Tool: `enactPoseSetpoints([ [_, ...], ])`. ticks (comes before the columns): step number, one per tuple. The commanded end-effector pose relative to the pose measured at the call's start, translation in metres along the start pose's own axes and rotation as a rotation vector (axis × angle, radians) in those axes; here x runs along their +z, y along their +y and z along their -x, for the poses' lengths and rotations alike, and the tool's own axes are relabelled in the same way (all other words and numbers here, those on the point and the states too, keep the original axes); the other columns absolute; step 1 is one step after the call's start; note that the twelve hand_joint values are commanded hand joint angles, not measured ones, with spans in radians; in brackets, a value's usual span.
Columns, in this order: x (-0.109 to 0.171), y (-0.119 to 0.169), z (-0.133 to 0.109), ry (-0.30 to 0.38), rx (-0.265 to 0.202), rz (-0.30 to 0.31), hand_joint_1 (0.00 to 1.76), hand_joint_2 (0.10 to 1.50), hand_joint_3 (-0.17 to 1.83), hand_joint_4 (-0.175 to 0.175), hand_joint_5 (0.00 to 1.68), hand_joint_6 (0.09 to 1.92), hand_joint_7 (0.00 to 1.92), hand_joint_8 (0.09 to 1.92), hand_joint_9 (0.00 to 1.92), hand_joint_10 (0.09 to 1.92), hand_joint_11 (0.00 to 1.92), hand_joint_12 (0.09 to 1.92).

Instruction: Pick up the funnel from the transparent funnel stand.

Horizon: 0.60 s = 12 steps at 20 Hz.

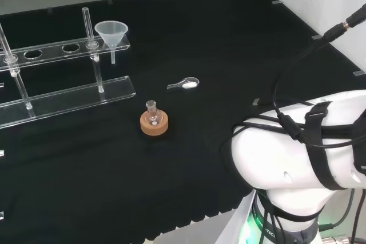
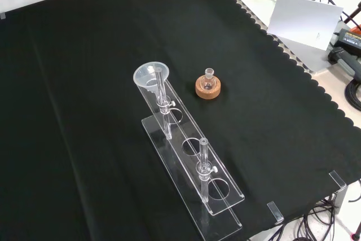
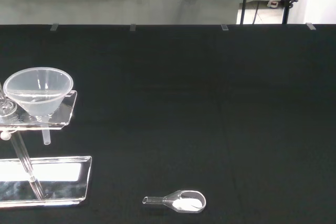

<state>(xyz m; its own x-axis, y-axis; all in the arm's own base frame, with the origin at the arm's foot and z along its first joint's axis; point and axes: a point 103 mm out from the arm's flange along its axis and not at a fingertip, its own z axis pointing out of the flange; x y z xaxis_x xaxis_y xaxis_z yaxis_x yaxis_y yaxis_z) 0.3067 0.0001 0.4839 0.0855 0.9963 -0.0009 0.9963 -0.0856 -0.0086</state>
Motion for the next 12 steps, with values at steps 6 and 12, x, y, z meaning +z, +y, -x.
enactPoseSetpoints([
  [6, -0.003, 0.002, -0.005, 0.002, -0.006, 0.018, 0.11, 0.56, 0.20, 0.047, 0.00, 0.09, 0.00, 0.09, 0.00, 0.09, 0.00, 0.71],
  [12, 0.001, 0.027, -0.017, 0.008, -0.026, 0.015, 0.14, 0.57, 0.18, 0.046, 0.00, 0.09, 0.00, 0.09, 0.00, 0.09, 0.00, 0.71],
])
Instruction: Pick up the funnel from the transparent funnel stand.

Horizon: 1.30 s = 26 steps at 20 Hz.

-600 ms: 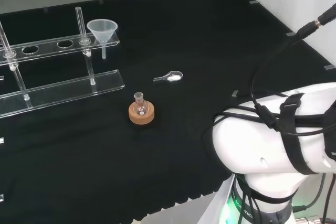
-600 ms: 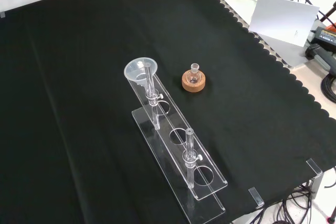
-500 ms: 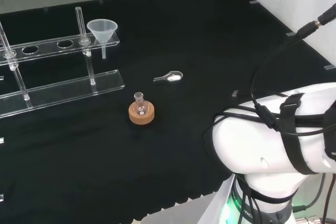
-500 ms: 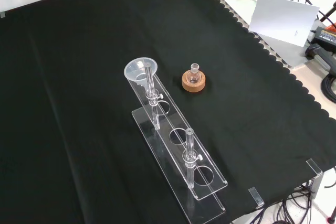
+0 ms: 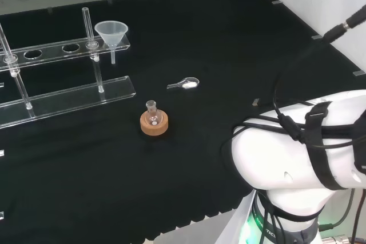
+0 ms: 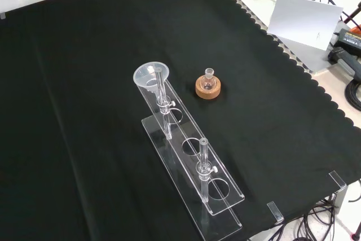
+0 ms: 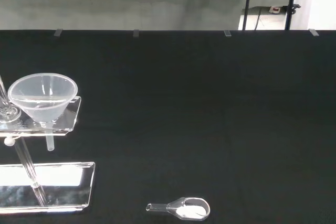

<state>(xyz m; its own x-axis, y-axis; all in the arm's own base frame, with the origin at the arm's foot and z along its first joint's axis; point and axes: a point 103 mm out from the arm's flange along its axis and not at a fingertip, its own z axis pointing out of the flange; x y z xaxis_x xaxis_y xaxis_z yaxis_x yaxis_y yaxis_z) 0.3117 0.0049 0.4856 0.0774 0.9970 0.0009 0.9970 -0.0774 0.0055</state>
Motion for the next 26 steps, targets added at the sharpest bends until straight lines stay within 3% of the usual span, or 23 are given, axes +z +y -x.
enactPoseSetpoints([
  [1, 0.004, 0.027, -0.014, 0.007, -0.021, -0.003, 0.14, 0.58, 0.18, 0.046, 0.00, 0.09, 0.00, 0.09, 0.00, 0.09, 0.00, 0.71],
  [12, 0.028, 0.076, -0.046, 0.030, -0.067, -0.044, 0.20, 0.62, 0.13, 0.046, 0.00, 0.09, 0.00, 0.09, 0.00, 0.09, 0.00, 0.73],
  [26, 0.073, 0.132, -0.094, 0.041, -0.112, -0.141, 0.22, 0.64, 0.11, 0.047, 0.00, 0.09, 0.00, 0.09, 0.00, 0.09, 0.00, 0.75],
])
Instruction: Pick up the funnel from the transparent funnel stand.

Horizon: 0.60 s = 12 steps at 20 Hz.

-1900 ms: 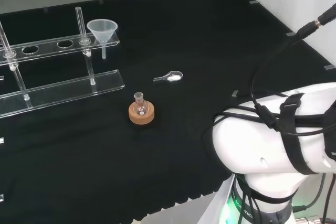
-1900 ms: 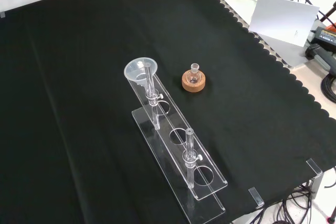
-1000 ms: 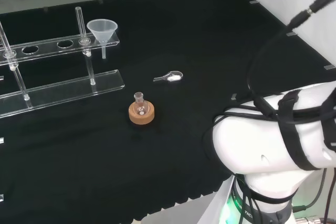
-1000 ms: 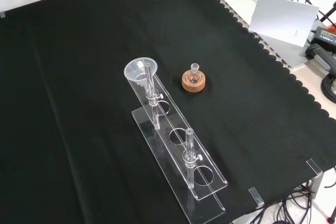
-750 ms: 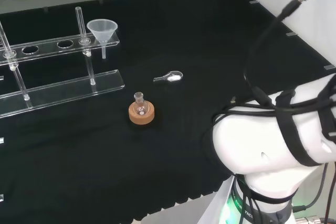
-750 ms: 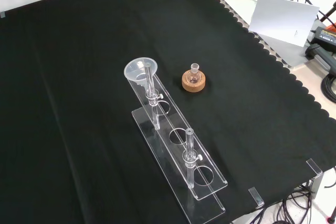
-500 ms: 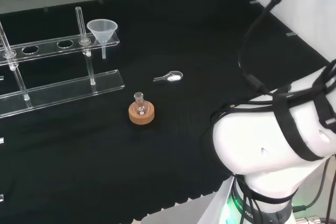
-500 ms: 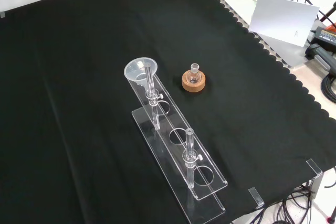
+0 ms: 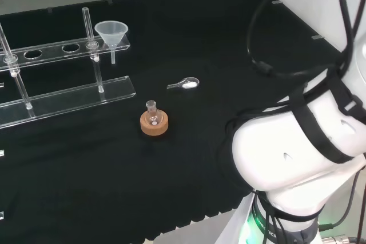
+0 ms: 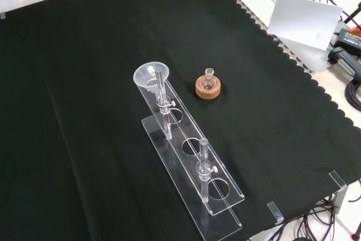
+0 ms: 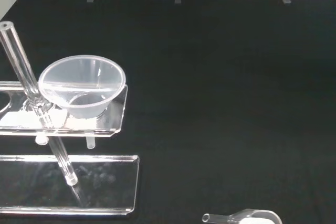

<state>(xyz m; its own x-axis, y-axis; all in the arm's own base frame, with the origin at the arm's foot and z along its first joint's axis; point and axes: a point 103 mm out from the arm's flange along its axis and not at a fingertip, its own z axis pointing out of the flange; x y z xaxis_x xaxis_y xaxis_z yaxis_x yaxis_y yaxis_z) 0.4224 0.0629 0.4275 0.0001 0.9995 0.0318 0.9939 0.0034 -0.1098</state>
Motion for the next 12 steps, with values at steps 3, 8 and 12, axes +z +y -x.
enactPoseSetpoints([
  [3, 0.020, 0.041, -0.031, 0.008, -0.051, -0.039, 0.22, 0.64, 0.11, 0.047, 0.00, 0.09, 0.00, 0.09, 0.00, 0.09, 0.00, 0.75],
  [8, 0.034, 0.058, -0.039, -0.004, -0.076, -0.075, 0.23, 0.65, 0.09, 0.046, 0.00, 0.09, 0.00, 0.09, 0.00, 0.09, 0.00, 0.79],
  [12, 0.043, 0.065, -0.045, -0.010, -0.095, -0.097, 0.24, 0.65, 0.09, 0.045, 0.00, 0.09, 0.00, 0.09, 0.00, 0.09, 0.00, 0.80],
])
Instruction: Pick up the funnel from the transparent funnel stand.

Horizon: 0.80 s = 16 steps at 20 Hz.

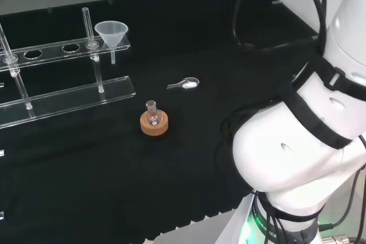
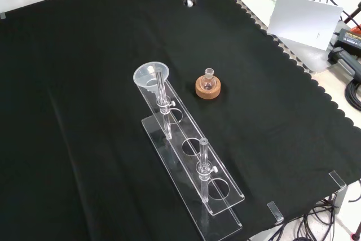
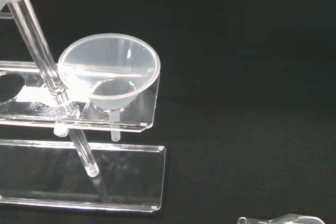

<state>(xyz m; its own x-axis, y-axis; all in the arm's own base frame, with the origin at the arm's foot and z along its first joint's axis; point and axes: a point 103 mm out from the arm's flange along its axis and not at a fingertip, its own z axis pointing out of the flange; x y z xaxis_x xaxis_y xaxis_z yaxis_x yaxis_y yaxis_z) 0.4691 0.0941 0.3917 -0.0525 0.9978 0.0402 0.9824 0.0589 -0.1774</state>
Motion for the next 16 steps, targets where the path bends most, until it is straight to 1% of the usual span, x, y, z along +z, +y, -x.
enactPoseSetpoints([
  [1, 0.013, 0.018, -0.016, -0.013, -0.046, -0.031, 0.24, 0.65, 0.08, 0.044, 0.00, 0.09, 0.00, 0.09, 0.00, 0.09, 0.00, 0.80],
  [7, 0.029, 0.028, -0.030, -0.020, -0.067, -0.062, 0.24, 0.65, 0.08, 0.041, 0.00, 0.09, 0.00, 0.09, 0.00, 0.09, 0.00, 0.80],
  [9, 0.035, 0.031, -0.035, -0.026, -0.076, -0.067, 0.24, 0.65, 0.08, 0.041, 0.00, 0.09, 0.00, 0.09, 0.00, 0.09, 0.00, 0.81],
  [10, 0.038, 0.032, -0.037, -0.027, -0.080, -0.064, 0.24, 0.65, 0.08, 0.041, 0.00, 0.09, 0.00, 0.09, 0.00, 0.09, 0.00, 0.78],
  [11, 0.041, 0.034, -0.039, -0.026, -0.084, -0.065, 0.25, 0.66, 0.07, 0.040, 0.00, 0.09, 0.00, 0.09, 0.00, 0.09, 0.00, 0.70],
  [13, 0.049, 0.036, -0.041, -0.010, -0.090, -0.061, 0.26, 0.66, 0.05, 0.038, 0.00, 0.09, 0.00, 0.09, 0.00, 0.09, 0.00, 0.29],
  [14, 0.053, 0.037, -0.043, -0.005, -0.093, -0.058, 0.27, 0.66, 0.04, 0.038, 0.00, 0.09, 0.00, 0.09, 0.00, 0.09, 0.00, 0.15],
  [15, 0.056, 0.039, -0.044, 0.000, -0.095, -0.060, 0.28, 0.66, 0.04, 0.038, 0.00, 0.09, 0.00, 0.09, 0.00, 0.09, 0.00, 0.09],
  [16, 0.059, 0.040, -0.045, 0.003, -0.095, -0.061, 0.29, 0.66, 0.03, 0.038, 0.00, 0.09, 0.00, 0.09, 0.00, 0.09, 0.00, 0.09],
])
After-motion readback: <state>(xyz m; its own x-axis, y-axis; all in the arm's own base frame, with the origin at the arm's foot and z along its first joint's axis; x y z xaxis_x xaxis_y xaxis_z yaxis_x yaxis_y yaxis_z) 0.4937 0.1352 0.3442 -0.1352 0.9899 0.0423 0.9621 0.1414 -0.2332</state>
